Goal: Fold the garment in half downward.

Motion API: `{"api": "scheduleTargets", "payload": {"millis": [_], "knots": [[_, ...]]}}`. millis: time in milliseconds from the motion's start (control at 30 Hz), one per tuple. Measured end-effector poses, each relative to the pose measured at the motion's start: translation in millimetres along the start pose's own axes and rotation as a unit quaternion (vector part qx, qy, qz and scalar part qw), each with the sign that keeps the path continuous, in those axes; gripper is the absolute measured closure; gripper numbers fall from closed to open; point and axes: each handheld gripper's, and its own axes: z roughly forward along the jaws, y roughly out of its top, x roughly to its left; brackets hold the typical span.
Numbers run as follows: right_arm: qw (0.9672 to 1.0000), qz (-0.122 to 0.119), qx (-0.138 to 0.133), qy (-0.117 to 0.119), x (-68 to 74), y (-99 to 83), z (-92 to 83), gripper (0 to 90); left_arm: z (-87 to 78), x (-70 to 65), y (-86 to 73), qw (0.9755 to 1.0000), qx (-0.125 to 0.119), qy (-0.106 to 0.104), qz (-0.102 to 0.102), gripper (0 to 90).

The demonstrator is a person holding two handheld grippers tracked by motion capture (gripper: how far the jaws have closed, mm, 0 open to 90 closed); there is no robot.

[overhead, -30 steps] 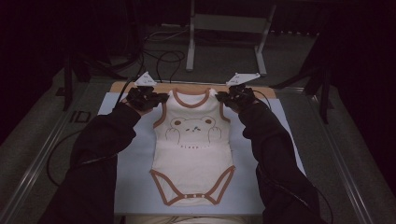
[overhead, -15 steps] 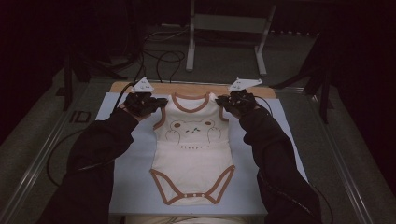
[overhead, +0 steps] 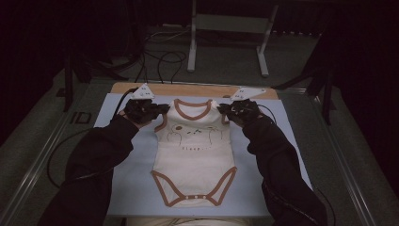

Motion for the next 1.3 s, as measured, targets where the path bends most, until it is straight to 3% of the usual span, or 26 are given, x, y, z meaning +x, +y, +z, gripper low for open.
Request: {"api": "scheduleTargets", "payload": {"millis": [200, 567, 933, 1300], "knots": [[1.0, 0.0, -0.001, 0.004, 5.1, -4.0, -2.3, 82.3, -5.3, -9.1, -4.4, 0.9999, 0.003, 0.001, 0.013, 87.9], [0.9997, -0.019, -0.007, 0.017, 25.4, -11.8, -13.2, 82.2, -14.2, -22.2, -13.8, 0.9999, -0.006, -0.01, 0.011, 87.9], [0.9993, -0.022, -0.003, 0.032, 43.4, -31.5, -21.9, 82.3, -15.2, -50.5, -31.8, 0.9993, -0.001, -0.019, 0.031, 87.9], [0.9983, -0.019, -0.009, 0.054, 67.5, -50.7, -34.7, 82.2, -21.2, -69.7, -47.4, 0.9991, -0.013, -0.029, 0.029, 87.9]]}}
